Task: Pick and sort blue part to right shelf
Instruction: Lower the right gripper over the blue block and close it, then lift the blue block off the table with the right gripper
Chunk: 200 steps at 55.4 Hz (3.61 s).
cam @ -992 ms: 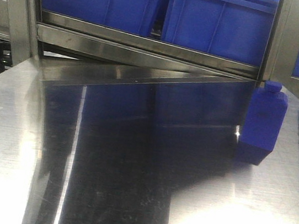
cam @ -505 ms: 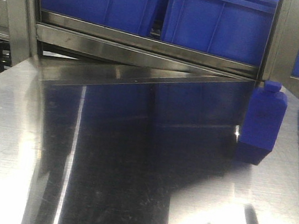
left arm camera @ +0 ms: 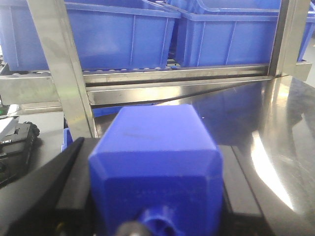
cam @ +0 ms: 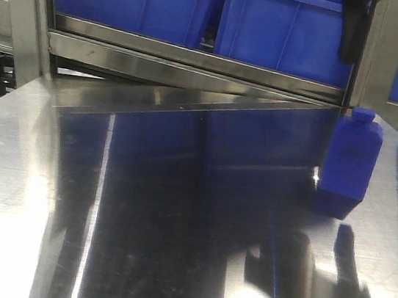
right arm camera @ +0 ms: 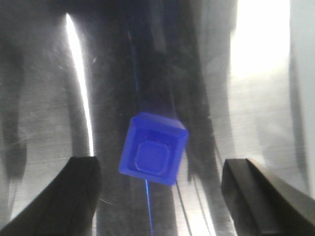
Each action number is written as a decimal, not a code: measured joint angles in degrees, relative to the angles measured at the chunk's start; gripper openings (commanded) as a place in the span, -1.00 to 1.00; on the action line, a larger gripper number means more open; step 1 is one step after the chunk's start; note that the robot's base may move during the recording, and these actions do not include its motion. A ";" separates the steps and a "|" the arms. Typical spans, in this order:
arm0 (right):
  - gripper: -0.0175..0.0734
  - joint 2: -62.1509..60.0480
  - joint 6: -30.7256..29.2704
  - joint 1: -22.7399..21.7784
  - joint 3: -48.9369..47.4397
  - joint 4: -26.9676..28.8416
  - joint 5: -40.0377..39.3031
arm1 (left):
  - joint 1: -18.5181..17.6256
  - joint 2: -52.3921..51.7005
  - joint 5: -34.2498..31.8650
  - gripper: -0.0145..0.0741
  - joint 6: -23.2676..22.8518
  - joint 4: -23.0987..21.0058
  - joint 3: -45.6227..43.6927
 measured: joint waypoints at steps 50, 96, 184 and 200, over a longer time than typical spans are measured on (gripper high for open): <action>0.23 14.66 3.70 0.00 0.00 2.05 -2.11 | 0.00 0.00 0.42 -0.01 -0.04 0.00 0.00; -0.15 10.47 -15.81 0.00 0.62 1.80 -4.91 | 0.00 -2.02 20.77 -0.01 -17.27 17.41 2.95; -0.15 -95.31 -20.57 0.00 66.63 -11.53 -40.41 | 0.00 -5.53 -0.42 -0.01 -3.04 6.04 7.94; -0.15 -95.31 -20.57 0.00 66.63 -11.67 -41.81 | 0.00 -5.53 -0.42 -0.01 -2.95 6.04 7.94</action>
